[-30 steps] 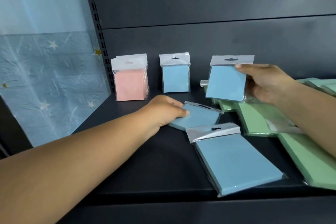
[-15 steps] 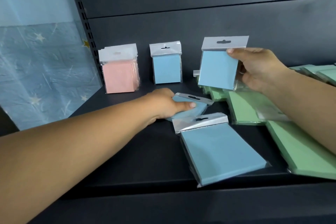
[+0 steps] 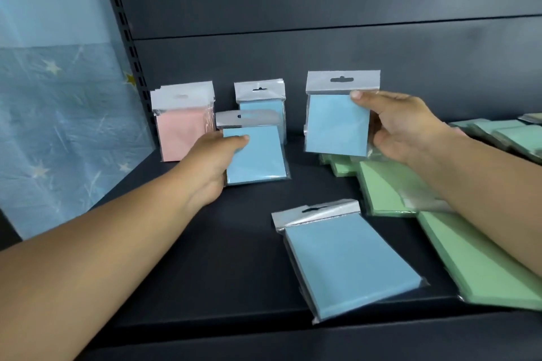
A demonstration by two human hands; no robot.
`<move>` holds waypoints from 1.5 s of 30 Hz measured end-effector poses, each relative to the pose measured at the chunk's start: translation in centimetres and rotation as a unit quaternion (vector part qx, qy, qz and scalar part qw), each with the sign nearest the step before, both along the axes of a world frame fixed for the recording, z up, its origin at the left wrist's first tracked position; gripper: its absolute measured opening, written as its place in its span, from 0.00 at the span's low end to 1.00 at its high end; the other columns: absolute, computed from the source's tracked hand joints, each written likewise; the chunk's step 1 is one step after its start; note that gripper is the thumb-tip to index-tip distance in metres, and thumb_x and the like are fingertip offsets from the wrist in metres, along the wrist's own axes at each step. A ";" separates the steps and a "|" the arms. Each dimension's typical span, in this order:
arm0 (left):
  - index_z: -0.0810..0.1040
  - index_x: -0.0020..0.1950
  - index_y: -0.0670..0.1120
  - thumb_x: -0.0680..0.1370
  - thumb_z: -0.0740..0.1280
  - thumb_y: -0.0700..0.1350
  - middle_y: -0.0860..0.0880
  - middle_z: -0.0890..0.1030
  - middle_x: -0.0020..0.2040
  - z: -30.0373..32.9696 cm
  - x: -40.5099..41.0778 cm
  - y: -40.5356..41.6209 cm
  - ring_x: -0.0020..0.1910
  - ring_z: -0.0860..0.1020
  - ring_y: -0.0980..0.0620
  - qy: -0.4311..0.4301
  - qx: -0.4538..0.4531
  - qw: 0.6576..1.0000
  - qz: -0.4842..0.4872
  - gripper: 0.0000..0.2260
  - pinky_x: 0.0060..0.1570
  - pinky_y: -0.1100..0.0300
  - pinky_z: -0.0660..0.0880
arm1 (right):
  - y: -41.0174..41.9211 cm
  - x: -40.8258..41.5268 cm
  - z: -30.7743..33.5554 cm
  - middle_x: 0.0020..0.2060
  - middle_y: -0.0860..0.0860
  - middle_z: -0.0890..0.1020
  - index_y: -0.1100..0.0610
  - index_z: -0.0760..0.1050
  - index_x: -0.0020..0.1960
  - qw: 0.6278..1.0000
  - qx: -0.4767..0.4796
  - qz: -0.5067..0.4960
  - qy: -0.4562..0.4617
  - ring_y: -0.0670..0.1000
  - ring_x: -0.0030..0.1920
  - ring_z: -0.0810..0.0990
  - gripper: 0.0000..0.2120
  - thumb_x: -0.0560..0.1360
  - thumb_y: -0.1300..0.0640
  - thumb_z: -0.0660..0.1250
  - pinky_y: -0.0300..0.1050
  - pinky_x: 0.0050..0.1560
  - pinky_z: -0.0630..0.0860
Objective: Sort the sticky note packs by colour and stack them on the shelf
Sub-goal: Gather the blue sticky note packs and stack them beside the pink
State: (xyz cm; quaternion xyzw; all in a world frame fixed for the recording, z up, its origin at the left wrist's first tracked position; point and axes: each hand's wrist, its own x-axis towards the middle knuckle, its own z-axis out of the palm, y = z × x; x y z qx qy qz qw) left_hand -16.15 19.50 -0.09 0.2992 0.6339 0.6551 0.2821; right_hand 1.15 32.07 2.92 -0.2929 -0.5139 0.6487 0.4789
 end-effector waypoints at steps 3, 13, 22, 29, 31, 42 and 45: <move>0.75 0.42 0.47 0.80 0.59 0.40 0.51 0.83 0.35 0.4 0.5 -0.1 0.34 0.81 0.54 -0.057 0.037 0.997 -0.037 0.09 0.41 0.57 0.79 | -1.3 -0.9 0.8 0.37 0.52 0.83 0.60 0.77 0.41 0.998 -0.021 0.041 0.032 0.48 0.33 0.83 0.02 0.72 0.63 0.69 0.43 0.37 0.82; 0.78 0.51 0.47 0.77 0.64 0.39 0.50 0.84 0.44 1.2 1.7 -0.6 0.43 0.83 0.52 -0.032 0.103 0.983 -0.147 0.06 0.44 0.56 0.81 | -5.0 -4.6 0.6 0.32 0.51 0.82 0.58 0.74 0.39 0.991 0.026 0.129 -0.019 0.48 0.29 0.81 0.07 0.75 0.59 0.66 0.40 0.31 0.80; 0.75 0.47 0.46 0.75 0.64 0.33 0.50 0.82 0.42 0.5 -0.1 -1.2 0.41 0.81 0.54 0.007 0.090 0.989 -0.117 0.09 0.47 0.59 0.78 | -4.3 0.5 2.3 0.50 0.49 0.78 0.55 0.76 0.52 0.822 0.250 0.145 -0.490 0.47 0.49 0.76 0.19 0.70 0.41 0.66 0.42 0.52 0.73; 0.73 0.47 0.49 0.77 0.63 0.34 0.50 0.81 0.44 -0.1 0.5 -1.3 0.43 0.80 0.52 -0.021 0.067 0.989 -0.127 0.09 0.46 0.57 0.77 | -6.3 2.5 -0.3 0.44 0.42 0.80 0.46 0.79 0.45 0.686 0.322 0.248 -0.604 0.43 0.48 0.77 0.13 0.66 0.39 0.68 0.36 0.51 0.71; 0.72 0.48 0.49 0.77 0.64 0.35 0.49 0.80 0.46 -0.1 0.7 -1.4 0.45 0.79 0.50 -0.027 0.061 0.990 -0.125 0.09 0.47 0.56 0.76 | -6.0 2.4 -0.6 0.39 0.42 0.78 0.47 0.77 0.39 0.697 0.317 0.246 -0.594 0.42 0.43 0.75 0.08 0.68 0.42 0.69 0.35 0.44 0.69; 0.69 0.63 0.46 0.79 0.62 0.43 0.47 0.76 0.63 -0.6 0.8 -0.8 0.63 0.74 0.47 -0.086 0.023 0.992 -0.093 0.12 0.66 0.47 0.67 | -5.4 1.6 1.5 0.23 0.44 0.77 0.55 0.73 0.35 0.893 0.207 0.202 -0.344 0.40 0.25 0.74 0.09 0.73 0.57 0.67 0.31 0.29 0.72; 0.68 0.66 0.46 0.80 0.60 0.47 0.47 0.75 0.65 -0.8 0.8 -0.5 0.64 0.74 0.47 -0.099 0.016 0.991 -0.086 0.16 0.67 0.47 0.67 | -5.0 -0.2 2.0 0.25 0.44 0.78 0.53 0.72 0.34 0.916 0.218 0.124 -0.312 0.42 0.28 0.75 0.11 0.73 0.56 0.69 0.35 0.33 0.73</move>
